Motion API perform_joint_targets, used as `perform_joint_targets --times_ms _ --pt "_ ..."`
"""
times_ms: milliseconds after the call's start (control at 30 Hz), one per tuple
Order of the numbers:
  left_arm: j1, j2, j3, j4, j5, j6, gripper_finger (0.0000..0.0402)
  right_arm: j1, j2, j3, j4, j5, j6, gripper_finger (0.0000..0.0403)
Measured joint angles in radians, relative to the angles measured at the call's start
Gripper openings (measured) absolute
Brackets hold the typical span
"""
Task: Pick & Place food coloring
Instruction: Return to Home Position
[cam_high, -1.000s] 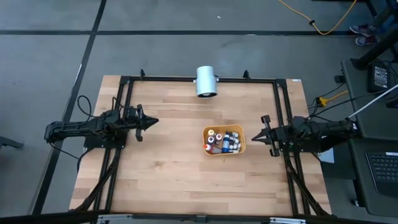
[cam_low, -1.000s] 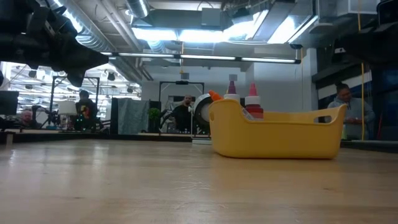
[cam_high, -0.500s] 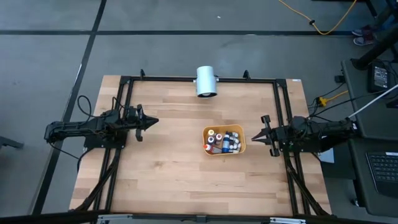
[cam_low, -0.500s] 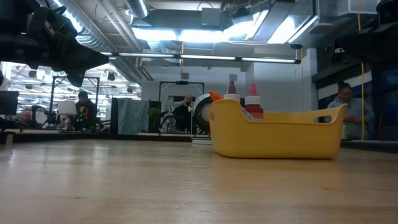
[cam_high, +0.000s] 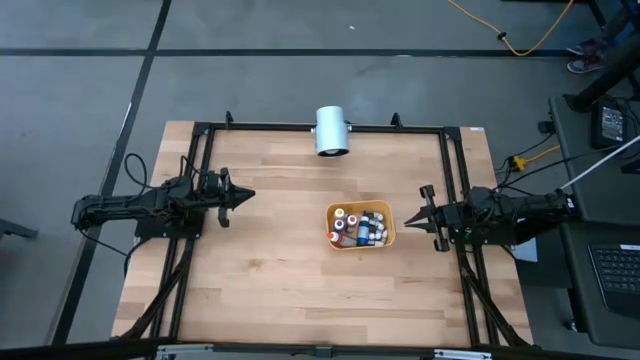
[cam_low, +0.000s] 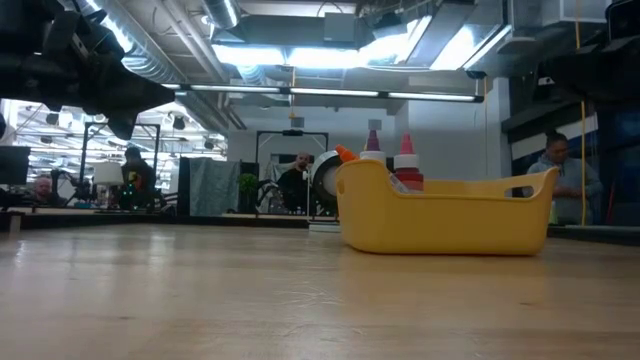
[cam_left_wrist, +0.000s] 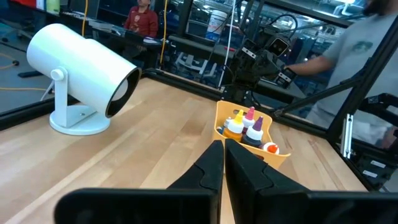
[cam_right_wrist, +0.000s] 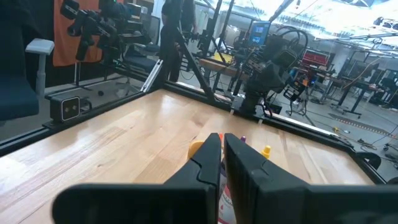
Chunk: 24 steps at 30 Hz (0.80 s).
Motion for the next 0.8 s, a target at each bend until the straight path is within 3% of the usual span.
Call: perform_joint_targets --times_ms 800 --pt "0.000 0.000 0.000 0.000 0.000 0.000 0.0007 0.000 0.000 0.000 0.000 0.000 0.000 0.0026"
